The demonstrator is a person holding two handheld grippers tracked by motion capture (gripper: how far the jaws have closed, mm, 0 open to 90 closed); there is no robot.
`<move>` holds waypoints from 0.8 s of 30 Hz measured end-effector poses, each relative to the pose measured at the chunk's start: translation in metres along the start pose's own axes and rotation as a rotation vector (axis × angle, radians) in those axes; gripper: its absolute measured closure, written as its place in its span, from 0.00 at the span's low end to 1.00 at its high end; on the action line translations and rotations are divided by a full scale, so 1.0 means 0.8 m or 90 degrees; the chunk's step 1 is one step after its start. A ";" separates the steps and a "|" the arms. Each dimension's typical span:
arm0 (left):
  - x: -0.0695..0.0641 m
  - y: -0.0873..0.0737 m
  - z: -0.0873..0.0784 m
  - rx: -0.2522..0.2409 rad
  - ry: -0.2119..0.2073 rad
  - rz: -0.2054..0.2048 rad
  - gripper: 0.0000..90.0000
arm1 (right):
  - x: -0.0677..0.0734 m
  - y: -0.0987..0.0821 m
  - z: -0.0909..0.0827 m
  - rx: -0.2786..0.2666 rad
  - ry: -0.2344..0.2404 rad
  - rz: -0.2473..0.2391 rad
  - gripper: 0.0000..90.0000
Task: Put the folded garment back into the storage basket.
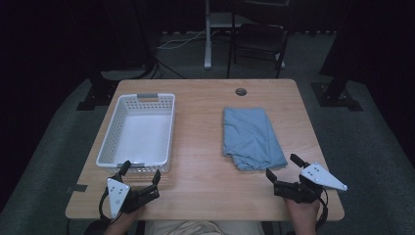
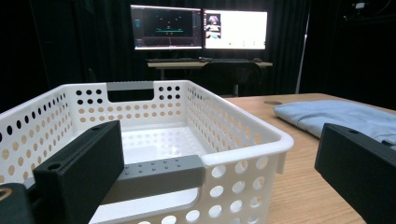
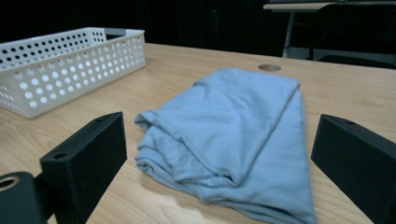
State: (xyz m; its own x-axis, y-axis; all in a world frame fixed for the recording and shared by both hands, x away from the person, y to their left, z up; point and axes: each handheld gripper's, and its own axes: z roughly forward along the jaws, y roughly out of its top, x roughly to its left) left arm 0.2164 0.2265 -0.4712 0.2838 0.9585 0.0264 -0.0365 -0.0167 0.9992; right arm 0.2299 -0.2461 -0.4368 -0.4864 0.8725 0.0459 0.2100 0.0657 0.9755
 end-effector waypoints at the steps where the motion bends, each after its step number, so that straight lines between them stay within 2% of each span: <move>1: 0.000 0.000 0.000 -0.001 0.000 0.000 0.03 | 0.000 0.003 -0.002 -0.002 -0.001 -0.001 0.04; 6: 0.000 0.000 0.000 -0.003 0.001 -0.001 0.03 | -0.004 0.020 -0.010 -0.017 -0.004 -0.006 0.04; 10: 0.000 0.000 0.000 -0.004 0.001 0.000 0.03 | -0.009 0.031 -0.008 -0.014 -0.005 -0.002 0.05; 18: 0.000 0.000 0.000 -0.004 0.000 -0.001 0.03 | -0.014 0.055 -0.012 -0.030 -0.011 -0.016 0.05; 24: 0.000 0.000 0.000 -0.004 0.000 -0.001 0.03 | -0.023 0.069 -0.012 -0.030 -0.007 -0.007 0.05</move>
State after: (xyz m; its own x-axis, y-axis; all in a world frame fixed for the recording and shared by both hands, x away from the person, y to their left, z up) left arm 0.2161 0.2263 -0.4714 0.2832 0.9587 0.0254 -0.0416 -0.0141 0.9990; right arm 0.2423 -0.2632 -0.3814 -0.4796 0.8769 0.0331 0.1641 0.0525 0.9850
